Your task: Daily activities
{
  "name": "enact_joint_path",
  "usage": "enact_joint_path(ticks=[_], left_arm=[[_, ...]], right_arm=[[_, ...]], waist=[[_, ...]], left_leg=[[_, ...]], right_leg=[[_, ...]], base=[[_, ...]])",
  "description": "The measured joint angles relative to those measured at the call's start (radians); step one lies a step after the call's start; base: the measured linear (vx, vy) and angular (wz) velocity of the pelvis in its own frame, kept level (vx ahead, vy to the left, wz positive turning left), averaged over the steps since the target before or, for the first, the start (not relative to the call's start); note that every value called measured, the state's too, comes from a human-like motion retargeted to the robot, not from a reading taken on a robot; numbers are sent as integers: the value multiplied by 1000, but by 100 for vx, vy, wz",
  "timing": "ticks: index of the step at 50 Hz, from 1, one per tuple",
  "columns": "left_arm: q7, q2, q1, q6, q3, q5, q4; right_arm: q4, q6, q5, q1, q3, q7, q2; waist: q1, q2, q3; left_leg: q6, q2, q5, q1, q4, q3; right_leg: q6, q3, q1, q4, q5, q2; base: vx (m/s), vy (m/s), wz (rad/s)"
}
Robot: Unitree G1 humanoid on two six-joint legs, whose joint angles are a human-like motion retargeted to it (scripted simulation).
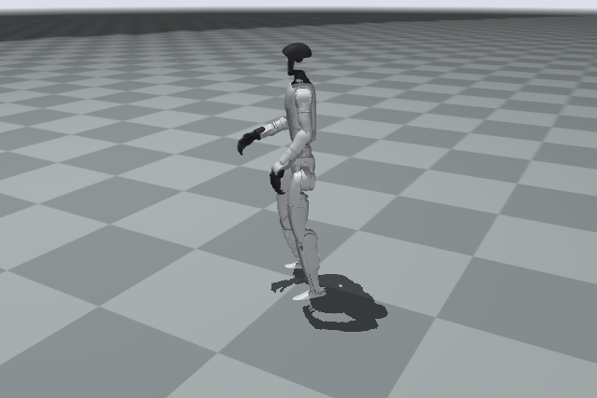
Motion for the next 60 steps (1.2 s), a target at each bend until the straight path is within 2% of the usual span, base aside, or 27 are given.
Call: enact_joint_path(ticks=[5, 9, 12, 15, 19, 22, 26, 29, 32, 34, 38, 41, 46, 50, 56, 60], left_arm=[[-12, 93, -20, -55, 64, -73, -142], [21, 197, -57, -125, 150, -162, -436], [73, 272, -146, -168, 187, -194, -669], [115, 309, -291, -185, 182, -163, -866], [126, 270, -492, -150, 159, -45, -1037], [120, 215, -577, -106, 163, 42, -1098], [137, 146, -625, -84, 167, 119, -1151], [177, 98, -673, -87, 127, 167, -1182], [213, 66, -749, -83, 66, 221, -1167], [236, 74, -818, -63, 24, 259, -1079], [233, 103, -897, -16, -63, 251, -875], [225, 84, -893, -34, -95, 213, -788], [136, -2, -688, -98, -82, 167, -907], [44, -18, -580, -89, -109, 104, -1061], [38, 27, -690, -50, -59, 28, -1208], [118, 16, -804, -42, -9, 70, -1194]], right_arm=[[-250, -77, 21, -111, -170, -132, -75], [-564, -123, -22, -263, -318, -255, -160], [-764, -127, -74, -443, -343, -310, -209], [-877, -106, -123, -636, -258, -288, -209], [-854, -59, -130, -762, -66, -104, -161], [-806, -36, -94, -755, 16, 25, -148], [-757, -28, -47, -694, 69, 94, -185], [-704, -21, -11, -672, 129, 121, -243], [-686, -33, 32, -636, 194, 171, -275], [-719, -44, 71, -577, 223, 225, -287], [-761, -55, 145, -417, 276, 341, -298], [-758, -31, 173, -322, 263, 404, -287], [-731, 16, 62, -308, 208, 407, -194], [-701, 35, -25, -434, 277, 380, -152], [-652, 12, 129, -461, 363, 361, -136], [-621, 11, 196, -352, 352, 383, -187]], waist=[[17, -12, -12], [73, -31, -27], [127, -50, -37], [180, -64, -25], [233, -45, 48], [257, 2, 118], [263, 82, 192], [234, 133, 219], [150, 162, 228], [66, 165, 222], [-90, 146, 220], [-140, 134, 218], [-118, 122, 189], [-79, 103, 125], [-54, 81, 22], [-23, 46, 11]], left_leg=[[10, -5, -20, -54, 29, -19], [24, -9, -36, -115, 83, -60], [33, -13, -55, -167, 135, -92], [37, -18, -79, -228, 202, -122], [35, -26, -106, -328, 299, -157], [29, -37, -115, -409, 355, -178], [13, -58, -109, -508, 385, -185], [-4, -70, -84, -568, 367, -165], [-20, -63, -43, -612, 314, -130], [-32, -46, 6, -622, 227, -107], [-55, -17, 39, -652, 185, -81], [-61, -13, 66, -658, 140, -81], [-43, -30, 85, -625, 70, -91], [-20, -51, 60, -577, 71, -98], [-15, -75, 46, -503, 86, -130], [-14, -85, 56, -483, 83, -159]], right_leg=[[4, -2, -41, 5, -8, 1], [8, -17, -64, 11, 0, -6], [7, -36, -79, 16, 5, -12], [1, -56, -101, 34, 4, -20], [-12, -76, -156, 86, -2, -33], [-15, -85, -218, 138, -11, -47], [-15, -86, -320, 207, -22, -77], [-15, -69, -405, 236, -22, -95], [-15, -38, -484, 222, 2, -88], [-15, -24, -520, 161, 43, -61], [-20, 4, -582, 144, 69, -28], [-31, 8, -611, 138, 75, -18], [-43, -1, -620, 173, 43, -37], [-53, 0, -591, 237, 0, -64], [-43, -22, -493, 245, -16, -91], [-32, -65, -445, 227, -9, -108]], base=[[0, 0, 0], [-3, 3, 30], [-2, 4, 42], [-3, 5, 46], [-4, 5, 50], [-5, 4, 54], [-5, 2, 45], [-2, 0, 9], [-3, -3, -19], [-3, -7, -45], [-3, -8, -40], [0, -7, -8], [2, -2, 21], [5, 2, 30], [5, 3, 28], [3, 3, 35]])
